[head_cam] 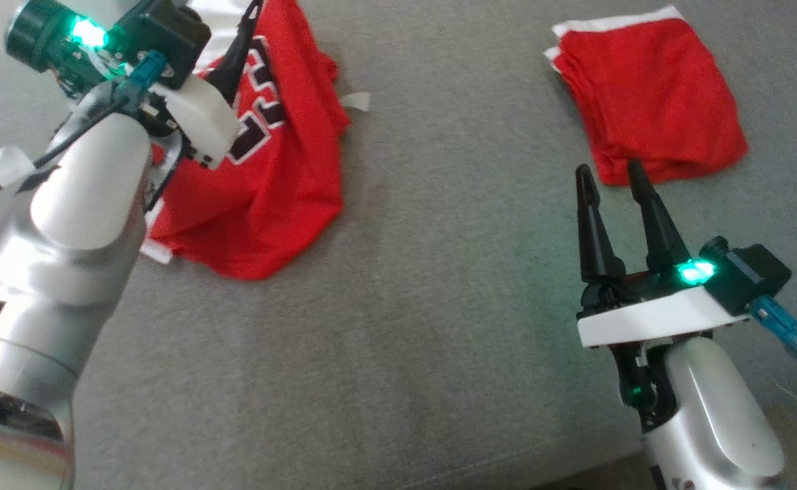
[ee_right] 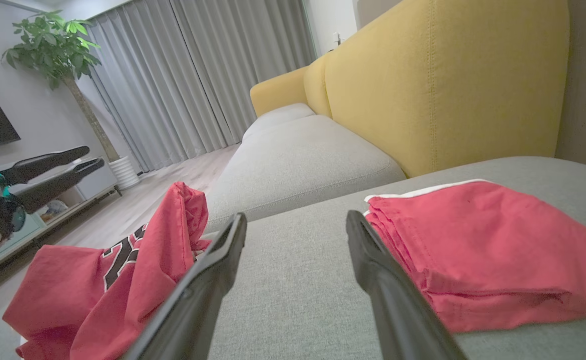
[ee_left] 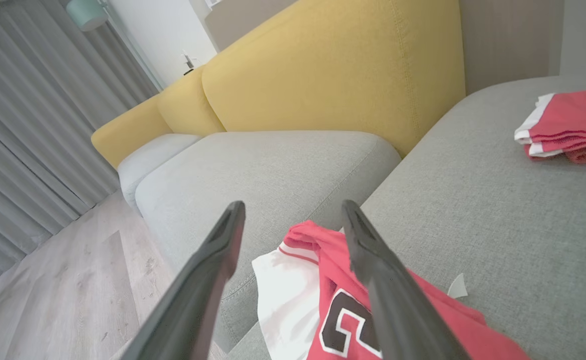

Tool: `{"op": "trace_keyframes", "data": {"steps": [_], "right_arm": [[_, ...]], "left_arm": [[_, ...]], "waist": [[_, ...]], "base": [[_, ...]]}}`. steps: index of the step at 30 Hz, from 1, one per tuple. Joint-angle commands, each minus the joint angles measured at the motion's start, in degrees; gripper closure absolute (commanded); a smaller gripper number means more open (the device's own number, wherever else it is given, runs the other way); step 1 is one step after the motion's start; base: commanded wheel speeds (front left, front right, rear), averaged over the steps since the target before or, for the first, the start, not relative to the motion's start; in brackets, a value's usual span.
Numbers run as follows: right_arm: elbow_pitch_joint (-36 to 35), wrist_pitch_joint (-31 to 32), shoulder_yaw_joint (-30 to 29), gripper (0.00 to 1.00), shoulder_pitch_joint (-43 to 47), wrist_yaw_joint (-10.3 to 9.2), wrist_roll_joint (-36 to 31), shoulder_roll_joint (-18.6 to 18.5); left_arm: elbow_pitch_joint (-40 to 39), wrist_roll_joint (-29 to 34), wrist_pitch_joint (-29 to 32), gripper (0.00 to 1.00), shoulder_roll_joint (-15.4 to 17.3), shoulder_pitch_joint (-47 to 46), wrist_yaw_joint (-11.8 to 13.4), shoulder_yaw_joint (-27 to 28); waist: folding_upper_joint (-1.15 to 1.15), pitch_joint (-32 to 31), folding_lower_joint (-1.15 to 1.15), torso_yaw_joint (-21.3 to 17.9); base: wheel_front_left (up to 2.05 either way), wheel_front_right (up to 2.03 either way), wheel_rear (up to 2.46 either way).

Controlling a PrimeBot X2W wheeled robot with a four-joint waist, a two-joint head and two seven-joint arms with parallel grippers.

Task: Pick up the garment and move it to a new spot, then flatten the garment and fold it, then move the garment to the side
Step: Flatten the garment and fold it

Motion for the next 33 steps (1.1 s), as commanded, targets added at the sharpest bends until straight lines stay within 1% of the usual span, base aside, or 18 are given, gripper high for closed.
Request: {"op": "trace_keyframes", "data": {"steps": [1, 4, 5, 6, 7, 9, 11, 15, 18, 21, 25, 28, 31, 33], "right_arm": [[-1.32, -0.62, 0.29, 0.00, -0.18, -0.04, -1.05, -0.01], [-0.98, -0.62, -0.66, 0.00, 0.28, -0.04, -2.24, -0.01], [-0.80, -0.62, -1.14, 0.00, 0.71, -0.04, -2.82, -0.01], [-0.70, -0.62, -1.25, 0.00, 0.91, -0.04, -3.08, -0.01], [-0.70, -0.62, -1.25, 0.00, 0.91, -0.04, -3.08, -0.01], [-0.49, -0.62, -1.36, 0.00, 1.33, -0.04, -3.47, -0.01], [-0.31, -0.62, -1.25, 0.00, 1.79, -0.04, -3.66, -0.01], [-0.05, -0.62, -1.66, 0.00, 3.30, -0.04, -3.80, -0.01], [0.23, -0.62, -2.07, 0.00, 4.67, -0.04, -4.22, -0.01], [0.28, -0.62, -3.21, 0.00, 6.04, -0.04, -4.77, -0.01], [0.50, -0.62, -4.46, 0.00, 7.28, -0.04, -5.63, -0.01], [0.64, -0.62, -5.15, 0.00, 7.96, -0.04, -6.23, -0.01], [0.74, -0.62, -5.31, 0.00, 8.24, -0.04, -6.97, -0.01], [0.73, -0.62, -5.37, 0.00, 8.06, -0.04, -7.50, -0.01]], "left_arm": [[-0.71, -0.85, -1.58, 0.00, 0.95, -2.49, 0.33, 1.91], [-0.33, -1.41, -3.04, 0.00, 0.06, -1.29, -0.41, 1.11], [-0.50, -1.58, -3.30, 0.00, -0.24, -0.39, -0.97, 0.25], [-0.69, -1.75, -3.25, 0.00, -0.24, 0.05, -1.23, -0.09], [-0.69, -1.75, -3.25, 0.00, -0.24, 0.05, -1.23, -0.09], [-1.29, -1.98, -3.30, 0.00, -0.02, 0.96, -1.47, -0.57], [-2.27, -2.48, -3.71, 0.00, 0.47, 2.36, -0.97, -0.34], [-5.09, -4.34, -4.91, 0.00, 1.83, 7.66, 1.63, 1.10], [-8.09, -6.46, -5.95, 0.00, 2.67, 13.85, 4.29, 2.56], [-11.80, -6.87, -6.92, 0.00, 3.53, 20.68, 7.36, 2.54], [-16.73, -10.08, -8.59, 0.00, 2.36, 29.88, 12.19, 4.73], [-20.63, -12.18, -9.84, 0.00, 1.00, 35.29, 14.92, 6.56], [-23.94, -12.70, -10.49, 0.00, 0.19, 38.59, 16.36, 7.46], [-25.49, -12.74, -10.66, 0.00, -0.24, 39.61, 16.58, 7.62]], "waist": [[0.00, -2.33, 0.00, 3.00], [0.00, -4.05, 0.00, 5.87], [0.00, -5.06, 0.00, 7.73], [0.00, -5.46, 0.00, 8.52], [0.00, -5.46, 0.00, 8.52], [0.00, -6.34, 0.00, 10.10], [0.00, -7.30, 0.00, 11.45], [0.00, -9.26, 0.00, 14.40], [0.00, -10.51, 0.00, 16.65], [0.00, -11.21, 0.00, 19.09], [0.00, -11.75, 0.00, 21.68], [0.00, -11.92, 0.00, 23.22], [0.00, -11.79, 0.00, 24.47], [0.00, -11.44, 0.00, 25.38]], "base": [[0.00, 0.00, 0.00], [0.00, 0.00, 0.00], [0.00, 0.00, 0.00], [0.00, 0.00, 0.00], [0.00, 0.00, 0.00], [0.00, 0.00, 0.00], [0.00, 0.00, 0.00], [0.00, 0.00, 0.00], [0.00, 0.00, 0.00], [0.00, 0.00, 0.00], [0.00, 0.00, 0.00], [0.00, 0.00, 0.00], [0.00, 0.00, 0.00], [0.00, 0.00, 0.00]]}}
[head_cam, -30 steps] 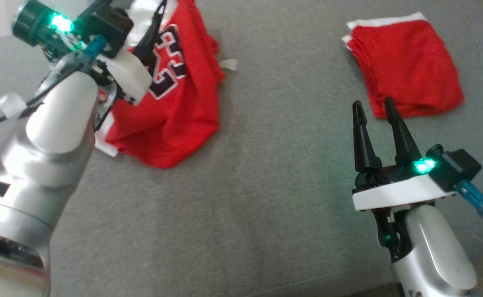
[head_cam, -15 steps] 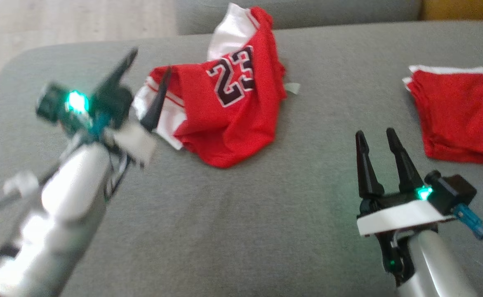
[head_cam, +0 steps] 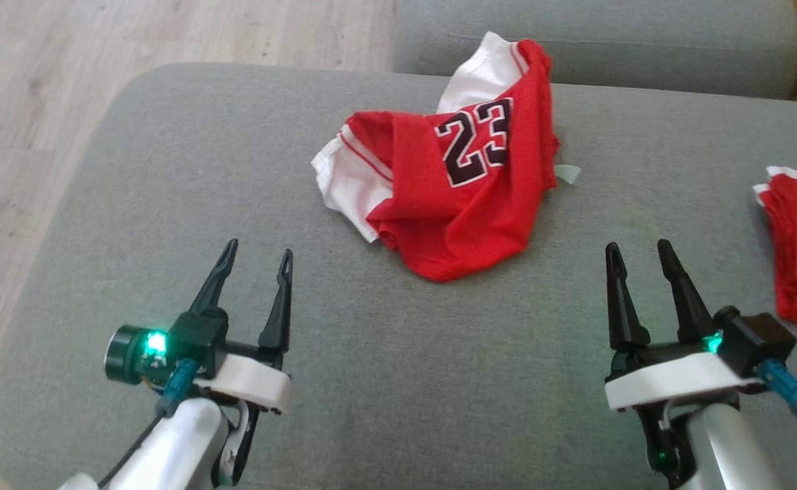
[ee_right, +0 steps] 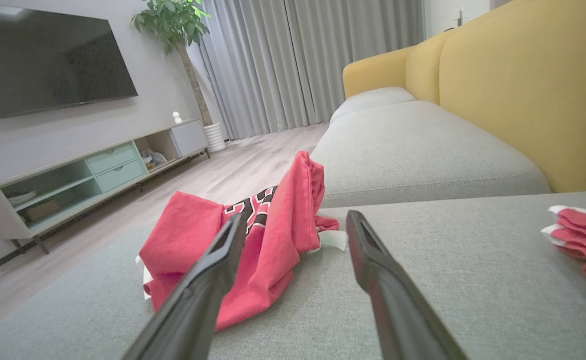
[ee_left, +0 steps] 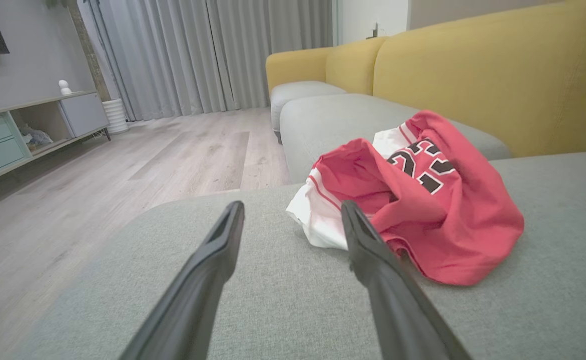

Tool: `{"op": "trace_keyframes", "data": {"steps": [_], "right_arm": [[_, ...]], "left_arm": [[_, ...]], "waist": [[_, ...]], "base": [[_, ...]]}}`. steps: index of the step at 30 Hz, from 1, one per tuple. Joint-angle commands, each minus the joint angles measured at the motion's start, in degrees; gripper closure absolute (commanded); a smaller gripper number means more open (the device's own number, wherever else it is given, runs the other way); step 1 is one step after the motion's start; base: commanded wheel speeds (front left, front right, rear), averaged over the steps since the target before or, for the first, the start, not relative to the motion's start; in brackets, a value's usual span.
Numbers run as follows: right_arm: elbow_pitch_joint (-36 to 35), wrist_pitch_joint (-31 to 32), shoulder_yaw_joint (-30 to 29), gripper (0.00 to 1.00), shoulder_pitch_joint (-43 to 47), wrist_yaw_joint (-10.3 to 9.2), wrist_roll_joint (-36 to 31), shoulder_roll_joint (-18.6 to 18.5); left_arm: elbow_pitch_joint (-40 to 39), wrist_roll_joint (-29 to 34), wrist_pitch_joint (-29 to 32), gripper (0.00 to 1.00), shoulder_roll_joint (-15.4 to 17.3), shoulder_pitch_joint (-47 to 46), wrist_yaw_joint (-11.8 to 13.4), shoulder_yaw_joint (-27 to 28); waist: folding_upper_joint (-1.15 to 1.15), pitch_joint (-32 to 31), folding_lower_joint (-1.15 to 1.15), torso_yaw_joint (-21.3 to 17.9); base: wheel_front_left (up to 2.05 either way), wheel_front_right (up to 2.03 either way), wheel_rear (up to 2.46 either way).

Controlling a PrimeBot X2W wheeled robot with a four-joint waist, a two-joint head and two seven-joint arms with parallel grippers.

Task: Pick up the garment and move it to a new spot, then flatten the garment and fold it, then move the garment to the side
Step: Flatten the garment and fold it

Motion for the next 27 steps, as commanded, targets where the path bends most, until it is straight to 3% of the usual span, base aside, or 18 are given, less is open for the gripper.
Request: {"op": "trace_keyframes", "data": {"steps": [1, 4, 7, 14, 27], "right_arm": [[-1.65, -0.62, 1.37, 0.00, -1.10, -0.04, -0.65, -0.05], [-1.30, -0.62, 3.59, 0.00, -2.74, -0.04, -3.26, -0.05], [0.46, 1.60, 9.36, 0.00, -5.76, -0.04, -6.47, -0.05], [12.64, 8.67, 17.54, 0.00, -15.93, -0.04, -8.30, -0.05], [34.22, 14.13, 18.04, 0.00, -27.97, -0.04, -15.45, -0.05]], "left_arm": [[-2.18, 0.00, -0.54, 0.00, 0.73, -2.41, 0.33, 2.37], [-3.18, 0.21, -0.62, 0.00, 0.09, -2.64, 0.30, 2.25], [-3.60, 0.13, -0.67, 0.00, -0.48, -3.11, 0.30, 2.59], [-2.66, 0.27, -0.75, 0.00, -3.68, -4.92, -0.74, 2.13], [-2.74, 2.72, -0.78, 0.00, -8.30, -5.53, -3.08, 4.68]], "waist": [[0.00, 0.49, 0.01, 1.02], [0.00, 1.70, 0.01, 2.43], [0.00, 3.25, 0.01, 3.60], [0.00, 7.46, 0.01, 8.14], [0.00, 10.66, 0.01, 14.99]], "base": [[0.00, 0.00, 0.00], [0.00, 0.00, 0.00], [0.00, 0.00, 0.00], [0.00, 0.00, 0.00], [0.00, 0.00, 0.00]]}}
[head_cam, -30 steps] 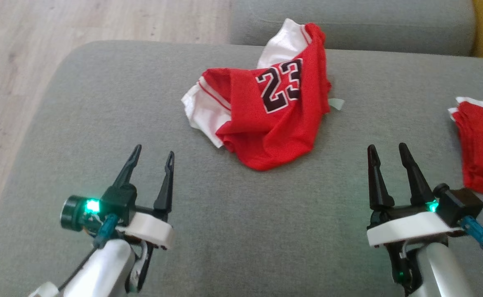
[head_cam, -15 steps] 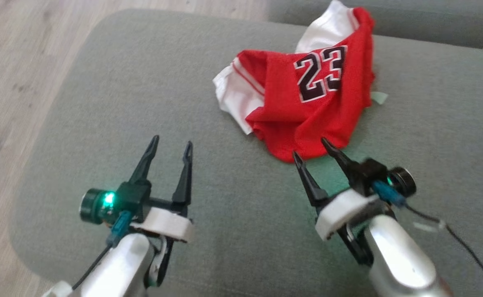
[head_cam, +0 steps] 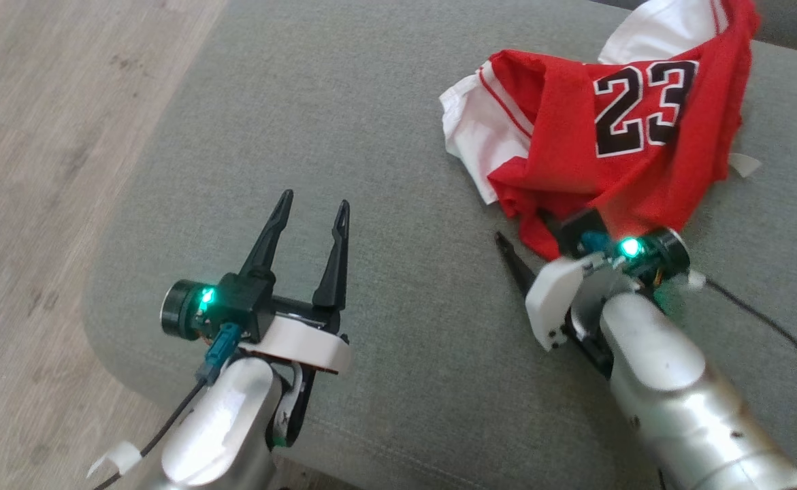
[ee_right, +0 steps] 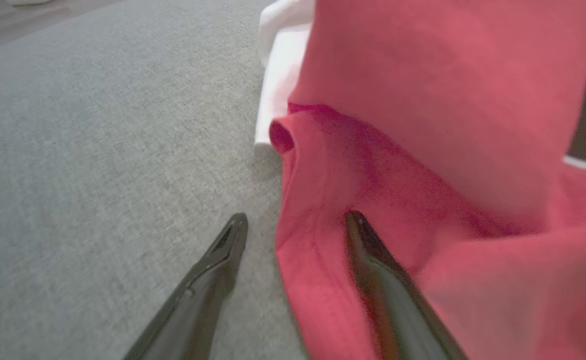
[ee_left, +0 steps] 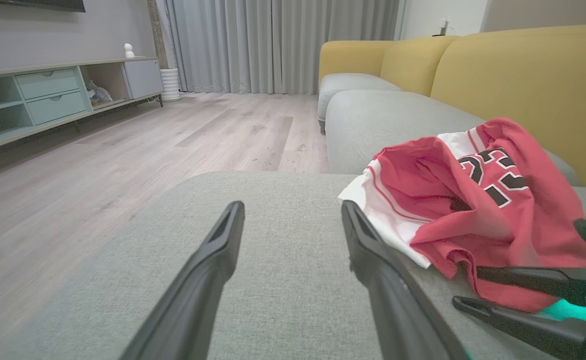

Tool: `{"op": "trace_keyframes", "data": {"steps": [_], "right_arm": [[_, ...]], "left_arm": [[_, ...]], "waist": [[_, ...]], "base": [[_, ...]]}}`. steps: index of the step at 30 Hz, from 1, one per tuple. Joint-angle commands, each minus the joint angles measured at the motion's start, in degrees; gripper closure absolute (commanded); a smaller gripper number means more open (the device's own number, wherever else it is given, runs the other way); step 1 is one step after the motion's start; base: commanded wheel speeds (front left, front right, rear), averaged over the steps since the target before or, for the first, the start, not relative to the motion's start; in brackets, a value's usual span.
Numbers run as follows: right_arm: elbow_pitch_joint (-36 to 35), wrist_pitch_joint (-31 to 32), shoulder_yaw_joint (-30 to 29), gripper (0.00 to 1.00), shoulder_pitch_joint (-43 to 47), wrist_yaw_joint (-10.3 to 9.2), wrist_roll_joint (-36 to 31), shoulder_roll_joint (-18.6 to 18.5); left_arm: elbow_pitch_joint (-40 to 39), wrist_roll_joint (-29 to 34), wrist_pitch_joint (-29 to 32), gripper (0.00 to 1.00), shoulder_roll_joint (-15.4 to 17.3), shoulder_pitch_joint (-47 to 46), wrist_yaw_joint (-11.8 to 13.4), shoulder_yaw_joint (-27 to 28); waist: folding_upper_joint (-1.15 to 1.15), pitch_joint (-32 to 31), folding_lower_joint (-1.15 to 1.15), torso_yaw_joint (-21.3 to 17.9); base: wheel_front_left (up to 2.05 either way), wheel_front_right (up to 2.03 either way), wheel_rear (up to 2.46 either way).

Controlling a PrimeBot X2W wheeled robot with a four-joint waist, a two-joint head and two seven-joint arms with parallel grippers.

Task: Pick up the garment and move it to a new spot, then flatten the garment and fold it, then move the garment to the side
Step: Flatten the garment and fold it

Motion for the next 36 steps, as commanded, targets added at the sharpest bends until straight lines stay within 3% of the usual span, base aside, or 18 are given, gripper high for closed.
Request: {"op": "trace_keyframes", "data": {"steps": [1, 2, 3, 9, 17, 26, 33, 34, 35, 36], "right_arm": [[1.35, 1.98, 1.02, 0.00, -1.23, -0.04, -0.59, 0.63], [2.79, 2.96, 1.01, 0.56, -1.59, -0.04, -0.45, 0.63], [3.82, 3.41, 1.19, 1.00, -1.93, -0.04, -0.37, 0.63], [5.01, 0.23, 1.76, 1.00, -2.00, -0.04, 1.35, 0.63], [2.06, -5.20, -2.61, 1.00, 3.10, -0.04, 3.15, -0.09], [-8.16, -2.54, -15.84, 1.00, 10.45, -0.04, -0.42, -6.75], [-17.42, 4.37, -26.38, 1.00, 17.42, -0.04, -5.64, -5.46], [-18.97, 4.57, -27.35, 0.38, 18.08, -0.04, -6.36, -4.70], [-20.37, 4.69, -27.97, 0.00, 18.65, -0.04, -7.04, -3.88], [-21.80, 4.55, -28.39, 0.00, 19.15, -0.04, -7.48, -3.03]], "left_arm": [[-1.73, 0.63, -0.69, 0.00, 0.46, -1.33, -0.24, 2.56], [-1.70, 0.87, -0.69, 0.00, 0.30, -1.15, -0.44, 2.87], [-1.63, 1.11, -0.69, 0.00, 0.16, -0.97, -0.62, 3.17], [-1.05, 2.55, -0.69, 0.00, 0.41, 0.00, -1.37, 5.05], [-0.60, 3.82, -0.70, 0.00, 1.74, 1.51, -1.87, 7.25], [-0.76, 4.26, -0.70, 0.00, 1.78, 3.63, -2.06, 8.49], [-0.72, 4.62, -0.70, 0.00, 1.61, 4.99, -2.26, 9.08], [-0.75, 4.69, -0.70, 0.00, 1.62, 5.00, -2.34, 9.15], [-0.76, 4.77, -0.70, 0.00, 1.66, 5.00, -2.40, 9.22], [-0.76, 4.86, -0.70, 0.00, 1.70, 5.01, -2.47, 9.26]], "waist": [[0.00, 0.32, 0.00, 0.61], [0.00, 0.27, 0.00, 0.71], [0.00, 0.19, 0.00, 0.70], [0.00, -1.83, 0.00, -2.62], [0.00, -7.04, 0.00, -11.96], [0.00, -11.08, 0.00, -19.51], [0.00, -12.47, 0.00, -22.38], [0.00, -12.44, 0.00, -22.60], [0.00, -12.45, 0.00, -22.85], [0.00, -12.46, 0.00, -23.08]], "base": [[0.00, 0.00, 0.00], [0.00, 0.00, 0.00], [0.00, 0.00, 0.00], [0.00, 0.00, 0.00], [0.00, 0.00, 0.00], [0.00, 0.00, 0.00], [0.00, 0.00, 0.00], [0.00, 0.00, 0.00], [0.00, 0.00, 0.00], [0.00, 0.00, 0.00]]}}
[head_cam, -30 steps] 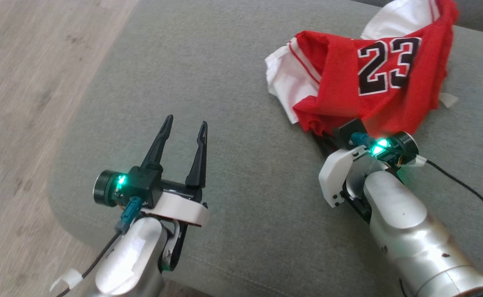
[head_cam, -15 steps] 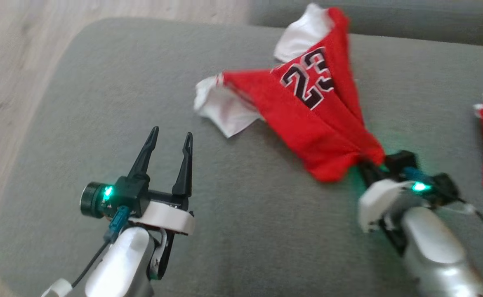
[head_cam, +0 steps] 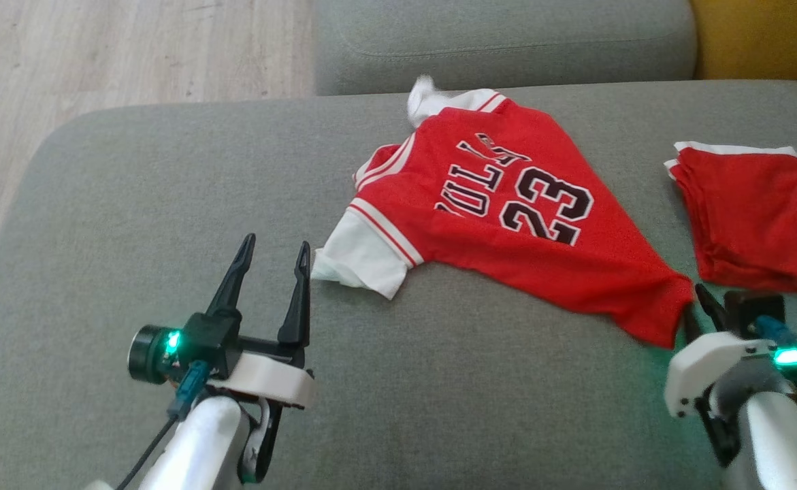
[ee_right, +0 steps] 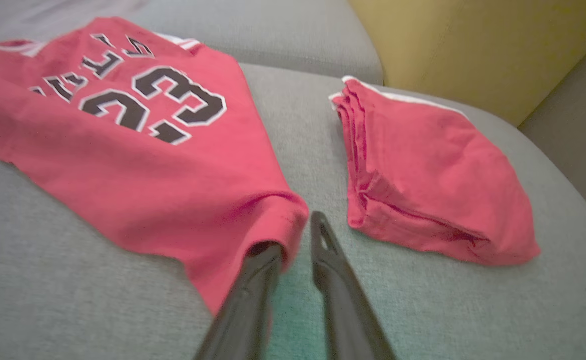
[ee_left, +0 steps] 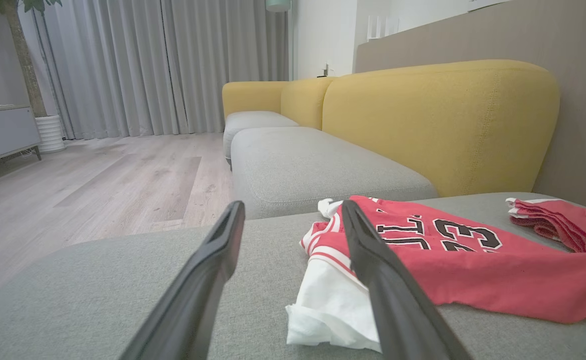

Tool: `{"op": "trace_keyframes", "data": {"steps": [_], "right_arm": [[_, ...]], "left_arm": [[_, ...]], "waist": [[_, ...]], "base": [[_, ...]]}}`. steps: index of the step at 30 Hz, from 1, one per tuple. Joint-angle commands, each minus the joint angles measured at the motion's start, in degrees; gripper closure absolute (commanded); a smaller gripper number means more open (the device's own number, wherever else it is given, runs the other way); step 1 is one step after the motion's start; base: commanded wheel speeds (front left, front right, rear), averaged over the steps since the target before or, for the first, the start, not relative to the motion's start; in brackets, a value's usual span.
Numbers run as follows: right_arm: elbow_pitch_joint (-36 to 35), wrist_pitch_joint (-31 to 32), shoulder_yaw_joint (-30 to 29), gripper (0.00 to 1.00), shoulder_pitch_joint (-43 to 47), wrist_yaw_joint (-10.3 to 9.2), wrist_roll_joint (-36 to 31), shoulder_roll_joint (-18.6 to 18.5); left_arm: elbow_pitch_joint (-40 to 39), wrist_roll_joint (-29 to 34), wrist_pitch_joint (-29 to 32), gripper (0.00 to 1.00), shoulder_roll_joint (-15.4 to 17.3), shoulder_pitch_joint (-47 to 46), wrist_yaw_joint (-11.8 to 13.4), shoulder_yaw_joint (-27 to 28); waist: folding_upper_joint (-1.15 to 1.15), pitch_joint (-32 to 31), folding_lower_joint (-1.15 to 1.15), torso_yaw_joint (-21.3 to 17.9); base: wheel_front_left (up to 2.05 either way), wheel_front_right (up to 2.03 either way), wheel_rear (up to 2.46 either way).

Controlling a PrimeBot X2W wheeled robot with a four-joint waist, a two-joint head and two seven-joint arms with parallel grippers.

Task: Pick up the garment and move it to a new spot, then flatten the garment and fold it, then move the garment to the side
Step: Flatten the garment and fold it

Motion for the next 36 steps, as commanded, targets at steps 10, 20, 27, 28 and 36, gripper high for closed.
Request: {"op": "trace_keyframes", "data": {"steps": [10, 20, 27, 28, 36], "right_arm": [[-15.65, -14.01, 9.16, 0.00, 1.91, -0.04, 9.49, 3.81], [-20.56, -18.31, 15.02, 0.00, 4.36, -0.04, 19.19, 3.85], [-20.78, -18.57, 15.85, 0.00, 0.58, -0.04, 20.26, 3.86], [-20.69, -18.58, 16.03, 0.00, 0.21, -0.04, 20.60, 3.86], [-21.49, -18.62, 18.51, 0.00, -2.04, -0.04, 23.33, 3.86]], "left_arm": [[-1.74, 1.03, -0.45, 0.00, 1.28, -1.55, -0.61, 2.70], [-0.65, 2.13, 0.97, 0.00, 3.42, -6.96, -3.38, 1.92], [4.51, -1.31, 16.76, 0.00, 8.14, -23.93, -12.48, 0.77], [5.95, -2.32, 19.87, 0.00, 8.67, -26.12, -13.24, -0.01], [12.48, -15.83, 37.20, 0.00, 13.72, -35.54, -14.30, -8.71]], "waist": [[0.00, 0.38, 0.01, -2.11], [0.00, 5.69, 0.01, -4.64], [0.00, 11.77, 0.01, -8.30], [0.00, 12.32, 0.01, -8.91], [0.00, 16.45, 0.01, -14.83]], "base": [[0.00, 0.00, 0.00], [0.00, 0.00, 0.00], [0.00, 0.00, 0.00], [0.00, 0.00, 0.00], [0.00, 0.00, 0.00]]}}
